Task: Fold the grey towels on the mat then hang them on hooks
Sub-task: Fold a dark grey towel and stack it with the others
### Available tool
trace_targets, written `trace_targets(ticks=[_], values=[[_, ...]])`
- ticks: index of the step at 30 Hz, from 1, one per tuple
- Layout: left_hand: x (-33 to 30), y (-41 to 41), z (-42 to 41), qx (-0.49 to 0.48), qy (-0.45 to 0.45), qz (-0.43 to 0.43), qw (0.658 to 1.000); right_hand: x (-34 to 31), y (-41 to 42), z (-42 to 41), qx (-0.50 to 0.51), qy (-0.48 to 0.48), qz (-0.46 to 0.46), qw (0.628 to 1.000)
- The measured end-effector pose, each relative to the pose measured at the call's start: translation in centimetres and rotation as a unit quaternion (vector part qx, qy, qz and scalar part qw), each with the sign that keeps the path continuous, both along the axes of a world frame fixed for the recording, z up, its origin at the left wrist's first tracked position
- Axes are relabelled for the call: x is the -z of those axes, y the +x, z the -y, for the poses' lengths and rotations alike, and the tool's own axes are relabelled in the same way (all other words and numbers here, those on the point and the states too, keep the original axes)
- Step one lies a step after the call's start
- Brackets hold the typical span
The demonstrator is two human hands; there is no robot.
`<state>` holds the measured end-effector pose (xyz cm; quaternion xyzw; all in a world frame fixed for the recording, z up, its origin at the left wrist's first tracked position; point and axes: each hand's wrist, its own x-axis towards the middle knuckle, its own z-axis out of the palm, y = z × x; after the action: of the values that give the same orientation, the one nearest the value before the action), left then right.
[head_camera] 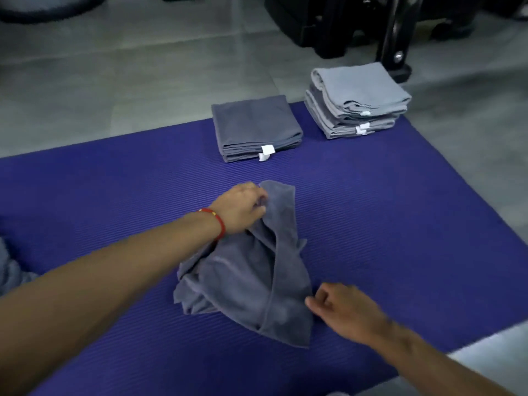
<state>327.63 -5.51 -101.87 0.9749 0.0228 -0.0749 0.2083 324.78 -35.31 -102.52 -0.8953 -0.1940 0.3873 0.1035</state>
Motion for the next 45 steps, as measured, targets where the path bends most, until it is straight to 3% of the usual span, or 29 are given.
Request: trace_targets(ticks=[7, 9, 11, 16, 18, 20, 22, 25, 29, 32, 34, 38, 42, 45], values=[[4.2, 10.1, 2.7, 0.033, 0.162, -0.119, 0.979, 2.9, -7.0, 0.4, 0.049, -0.002, 0.13, 0.99], [4.4, 10.6, 3.3, 0.047, 0.205, -0.15, 0.966, 3.3, -7.4, 0.2, 0.071, 0.012, 0.124, 0.99], [4.7, 10.7, 2.9, 0.03, 0.214, -0.127, 0.968, 3.1, -7.6, -0.3, 0.089, 0.033, 0.094, 0.991], [1.7, 8.7, 0.1, -0.035, 0.062, -0.01, 0.997, 1.7, -5.7, 0.2, 0.19, 0.124, 0.055, 0.972], [-0.8, 7.1, -2.0, -0.068, 0.006, 0.011, 0.998, 0.8, -3.7, 1.7, 0.307, 0.209, 0.044, 0.928], [-3.3, 5.3, -4.2, -0.101, -0.095, 0.024, 0.99, -0.1, -1.2, 3.4, 0.422, 0.307, 0.031, 0.852], [-5.7, 3.5, -5.7, -0.143, -0.226, 0.054, 0.962, -1.6, 1.5, 4.7, 0.461, 0.372, 0.042, 0.805], [-9.5, 1.9, -6.7, -0.173, -0.395, 0.102, 0.896, -4.6, 5.5, 6.2, 0.454, 0.437, 0.087, 0.772], [-16.5, 1.5, -6.7, -0.177, -0.433, 0.191, 0.863, -12.3, 10.2, 7.3, 0.395, 0.483, 0.186, 0.759], [-21.8, 1.6, -5.7, -0.139, -0.471, 0.233, 0.839, -19.5, 13.2, 7.6, 0.403, 0.559, 0.246, 0.682], [-24.5, 1.7, -4.9, -0.118, -0.48, 0.241, 0.835, -21.9, 13.9, 7.3, 0.425, 0.593, 0.207, 0.652], [-25.6, 2.5, -4.2, -0.122, -0.464, 0.222, 0.849, -17.0, 12.7, 4.9, 0.416, 0.527, 0.087, 0.736], [-23.8, 2.9, -4.9, -0.173, -0.431, 0.195, 0.864, -11.7, 12.1, 5.3, 0.4, 0.499, 0.167, 0.75], [-22.6, 3.4, -5.4, -0.193, -0.431, 0.145, 0.869, -10.2, 11.1, 7.0, 0.41, 0.498, 0.156, 0.748]])
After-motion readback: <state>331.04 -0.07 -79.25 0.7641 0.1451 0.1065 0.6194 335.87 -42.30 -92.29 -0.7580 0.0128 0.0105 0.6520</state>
